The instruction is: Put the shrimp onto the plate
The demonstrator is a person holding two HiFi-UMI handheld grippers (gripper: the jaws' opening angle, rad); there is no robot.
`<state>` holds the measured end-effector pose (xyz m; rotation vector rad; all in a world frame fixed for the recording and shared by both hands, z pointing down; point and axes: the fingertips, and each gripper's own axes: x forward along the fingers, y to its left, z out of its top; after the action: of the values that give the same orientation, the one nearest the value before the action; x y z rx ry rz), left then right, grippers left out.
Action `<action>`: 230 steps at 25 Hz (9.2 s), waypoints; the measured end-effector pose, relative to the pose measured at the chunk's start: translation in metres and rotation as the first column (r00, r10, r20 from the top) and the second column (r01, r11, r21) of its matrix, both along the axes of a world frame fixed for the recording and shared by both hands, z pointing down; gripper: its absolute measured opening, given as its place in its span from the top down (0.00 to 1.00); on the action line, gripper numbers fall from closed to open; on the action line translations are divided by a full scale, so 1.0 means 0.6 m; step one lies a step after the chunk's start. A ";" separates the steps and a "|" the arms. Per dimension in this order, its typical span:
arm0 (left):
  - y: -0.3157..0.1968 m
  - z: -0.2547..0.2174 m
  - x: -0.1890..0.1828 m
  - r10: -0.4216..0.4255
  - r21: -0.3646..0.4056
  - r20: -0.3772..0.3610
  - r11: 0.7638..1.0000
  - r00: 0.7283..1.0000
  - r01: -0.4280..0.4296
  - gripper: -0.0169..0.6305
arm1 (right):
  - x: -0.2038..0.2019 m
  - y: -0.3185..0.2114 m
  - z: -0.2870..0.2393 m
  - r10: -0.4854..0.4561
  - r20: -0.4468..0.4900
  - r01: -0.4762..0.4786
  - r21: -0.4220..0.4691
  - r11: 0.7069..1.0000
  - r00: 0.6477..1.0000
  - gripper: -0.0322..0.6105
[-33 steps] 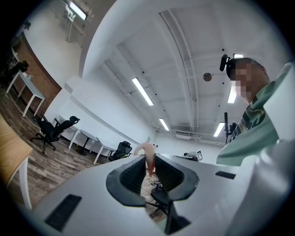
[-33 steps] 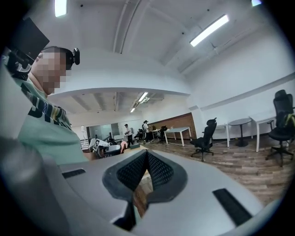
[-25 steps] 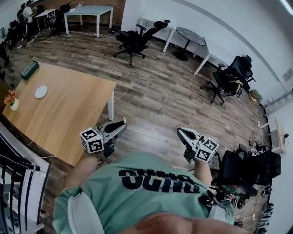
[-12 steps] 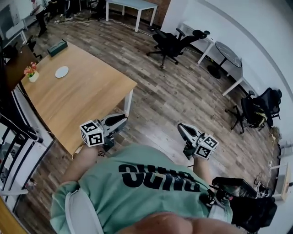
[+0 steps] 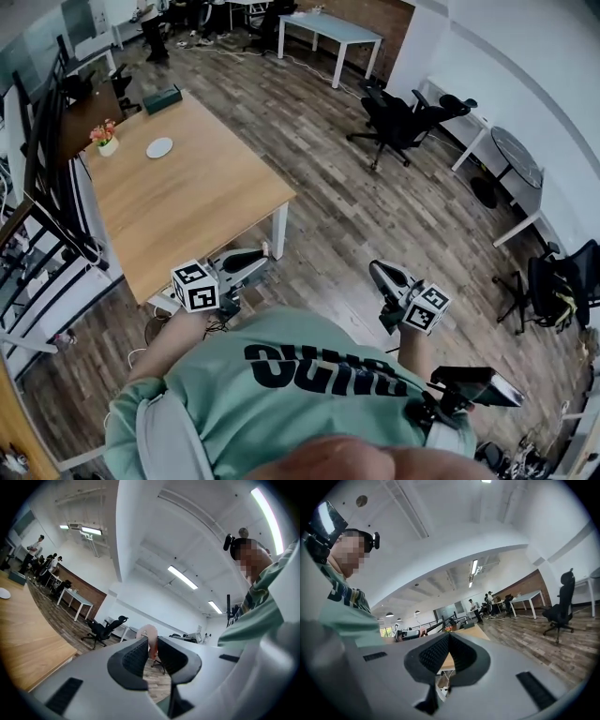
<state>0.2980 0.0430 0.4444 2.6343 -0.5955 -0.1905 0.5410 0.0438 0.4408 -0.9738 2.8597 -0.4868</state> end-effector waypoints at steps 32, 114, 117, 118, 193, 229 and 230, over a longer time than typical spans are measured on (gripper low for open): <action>-0.338 -0.005 -0.312 -0.041 0.036 -0.059 0.998 0.997 0.043 0.87 | -0.324 -0.355 -0.044 -0.077 -0.066 0.077 0.010 0.997 0.995 0.94; -0.570 0.024 -0.852 -0.837 0.071 0.151 0.540 0.526 0.838 0.87 | -1.043 -0.913 0.037 -0.824 -0.059 0.825 -0.023 0.565 0.563 0.94; -0.595 0.046 -0.857 -0.800 0.051 0.179 0.589 0.572 0.807 0.87 | -1.041 -0.908 0.056 -0.810 -0.052 0.808 -0.048 0.587 0.585 0.94; -0.604 0.052 -0.860 -0.793 0.049 0.186 0.597 0.580 0.801 0.87 | -1.043 -0.908 0.061 -0.809 -0.053 0.807 -0.054 0.588 0.586 0.94; -1.229 0.618 -1.152 -0.337 0.011 0.838 0.797 0.430 0.603 0.87 | -1.289 -1.199 0.463 -0.805 0.064 0.806 -0.122 0.580 0.589 0.94; -1.230 0.605 -1.138 -0.344 0.073 0.868 0.802 0.357 0.593 0.86 | -1.272 -1.194 0.474 -0.802 0.061 0.801 -0.142 0.582 0.594 0.94; -1.226 0.601 -1.138 -0.348 0.071 0.865 0.797 0.360 0.600 0.86 | -1.272 -1.192 0.472 -0.803 0.060 0.801 -0.142 0.582 0.594 0.94</action>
<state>-0.3848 -0.6923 0.8053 2.0316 -1.6011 1.0489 -0.2224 -0.6715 0.7239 0.4396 3.1534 -0.7543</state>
